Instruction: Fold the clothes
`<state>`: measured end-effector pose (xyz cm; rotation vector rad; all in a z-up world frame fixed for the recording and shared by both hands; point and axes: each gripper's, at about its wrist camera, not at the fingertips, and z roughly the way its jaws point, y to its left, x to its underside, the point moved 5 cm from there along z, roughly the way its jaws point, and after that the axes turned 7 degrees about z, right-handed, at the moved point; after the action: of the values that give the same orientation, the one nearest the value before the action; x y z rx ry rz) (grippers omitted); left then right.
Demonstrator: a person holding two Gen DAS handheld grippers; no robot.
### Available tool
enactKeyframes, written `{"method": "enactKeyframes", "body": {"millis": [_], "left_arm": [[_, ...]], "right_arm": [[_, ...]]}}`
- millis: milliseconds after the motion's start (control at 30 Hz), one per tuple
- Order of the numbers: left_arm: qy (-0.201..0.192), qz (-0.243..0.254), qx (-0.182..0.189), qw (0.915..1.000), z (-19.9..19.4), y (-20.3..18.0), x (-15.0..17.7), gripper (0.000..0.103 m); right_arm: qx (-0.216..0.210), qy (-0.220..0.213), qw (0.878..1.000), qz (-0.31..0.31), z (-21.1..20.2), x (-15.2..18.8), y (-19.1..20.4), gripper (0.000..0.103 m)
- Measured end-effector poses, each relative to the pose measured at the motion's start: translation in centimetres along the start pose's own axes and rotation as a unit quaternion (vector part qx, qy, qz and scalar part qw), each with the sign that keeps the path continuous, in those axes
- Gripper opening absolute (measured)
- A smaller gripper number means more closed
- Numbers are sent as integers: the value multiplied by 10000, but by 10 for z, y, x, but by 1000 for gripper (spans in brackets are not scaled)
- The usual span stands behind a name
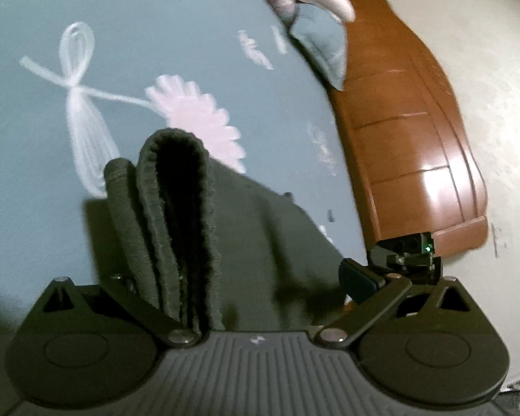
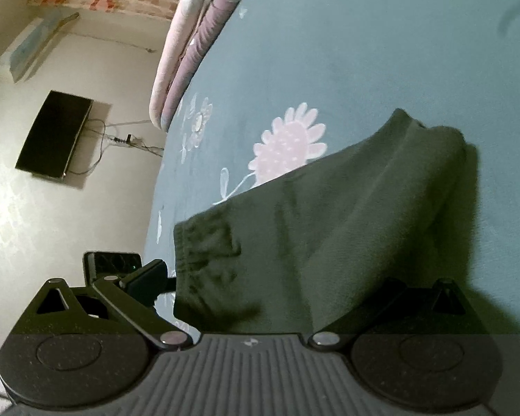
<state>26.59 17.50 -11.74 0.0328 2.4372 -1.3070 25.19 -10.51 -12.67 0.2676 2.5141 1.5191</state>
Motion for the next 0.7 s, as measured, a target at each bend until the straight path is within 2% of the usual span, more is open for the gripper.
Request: {"method": "enactKeyframes", "body": {"millis": [167, 267, 367, 467, 567, 700], "left_arm": [[-75, 22, -260, 9996, 11, 3, 2, 100], [-228, 95, -237, 9994, 9, -11, 1, 100], [-405, 98, -131, 9990, 2, -30, 1, 100], [-487, 217, -185, 9984, 5, -54, 0, 100], [-474, 351, -227, 9980, 18, -78, -2, 100], [-317, 518, -158, 9980, 43, -101, -11, 100]], "right_arm": [[-180, 178, 9997, 55, 16, -4, -20, 103], [-641, 241, 9976, -34, 12, -4, -13, 103], [-1074, 291, 9938, -46, 0, -7, -4, 103], [-1307, 386, 9904, -210, -13, -10, 6, 103], [-1427, 393, 9884, -333, -32, -15, 10, 103], [-1448, 194, 9885, -381, -66, -21, 7, 103]]}}
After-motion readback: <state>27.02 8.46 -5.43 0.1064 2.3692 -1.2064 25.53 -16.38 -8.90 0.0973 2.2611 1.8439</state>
